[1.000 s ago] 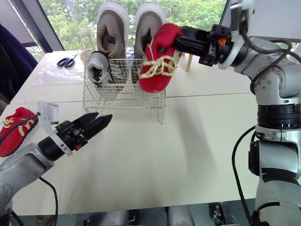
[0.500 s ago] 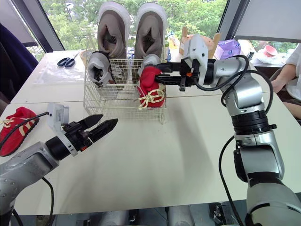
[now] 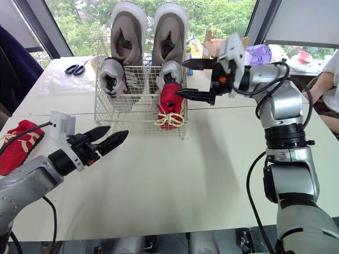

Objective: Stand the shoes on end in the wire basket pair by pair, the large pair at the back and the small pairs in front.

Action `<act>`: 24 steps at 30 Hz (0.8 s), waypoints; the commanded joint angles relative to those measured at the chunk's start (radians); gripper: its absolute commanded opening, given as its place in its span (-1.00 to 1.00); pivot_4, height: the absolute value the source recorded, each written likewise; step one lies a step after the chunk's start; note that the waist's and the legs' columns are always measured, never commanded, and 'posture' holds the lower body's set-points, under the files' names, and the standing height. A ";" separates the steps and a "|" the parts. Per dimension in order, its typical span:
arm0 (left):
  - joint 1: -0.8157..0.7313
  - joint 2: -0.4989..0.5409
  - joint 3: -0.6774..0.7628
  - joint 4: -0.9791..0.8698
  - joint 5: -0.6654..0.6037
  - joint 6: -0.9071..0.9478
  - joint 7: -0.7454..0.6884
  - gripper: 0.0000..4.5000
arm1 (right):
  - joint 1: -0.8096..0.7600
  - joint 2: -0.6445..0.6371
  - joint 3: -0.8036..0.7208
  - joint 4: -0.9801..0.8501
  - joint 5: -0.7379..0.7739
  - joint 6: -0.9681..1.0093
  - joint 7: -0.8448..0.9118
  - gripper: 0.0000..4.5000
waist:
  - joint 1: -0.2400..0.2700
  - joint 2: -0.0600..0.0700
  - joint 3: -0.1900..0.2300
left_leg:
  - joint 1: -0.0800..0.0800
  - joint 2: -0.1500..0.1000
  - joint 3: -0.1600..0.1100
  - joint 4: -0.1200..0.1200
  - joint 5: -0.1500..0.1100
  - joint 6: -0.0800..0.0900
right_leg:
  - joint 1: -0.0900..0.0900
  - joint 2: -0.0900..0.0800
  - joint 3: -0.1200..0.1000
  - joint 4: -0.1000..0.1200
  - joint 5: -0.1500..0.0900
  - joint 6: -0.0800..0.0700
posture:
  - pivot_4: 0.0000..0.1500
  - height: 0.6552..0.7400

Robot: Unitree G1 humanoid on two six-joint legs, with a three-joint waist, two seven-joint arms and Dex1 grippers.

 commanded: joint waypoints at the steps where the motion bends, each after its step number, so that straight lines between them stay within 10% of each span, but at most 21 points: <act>1: 0.002 0.078 0.185 0.060 -0.140 -0.006 -0.023 1.00 | -0.083 -0.052 -0.138 -0.131 0.196 0.188 -0.032 0.98 | 0.000 0.000 0.000 | 0.000 0.000 0.000 0.000 0.000 0.000 | -0.001 0.000 0.000 0.001 0.000 0.000 | 1.00 1.00; 9: -0.139 0.574 0.064 0.539 0.171 0.393 0.102 1.00 | 0.051 -0.171 -0.006 -0.434 0.278 0.370 0.065 0.98 | -0.004 0.000 0.000 | 0.003 -0.001 0.001 -0.001 0.000 0.000 | 0.001 0.002 -0.002 0.001 -0.001 -0.002 | 1.00 1.00; 24: -0.648 0.499 -0.407 0.977 0.723 0.436 -0.255 1.00 | 0.223 -0.188 0.041 -0.557 0.212 0.327 -0.001 0.98 | -0.002 -0.002 0.000 | -0.001 -0.003 0.004 -0.002 0.000 -0.001 | -0.003 0.000 -0.003 0.002 0.001 0.002 | 1.00 1.00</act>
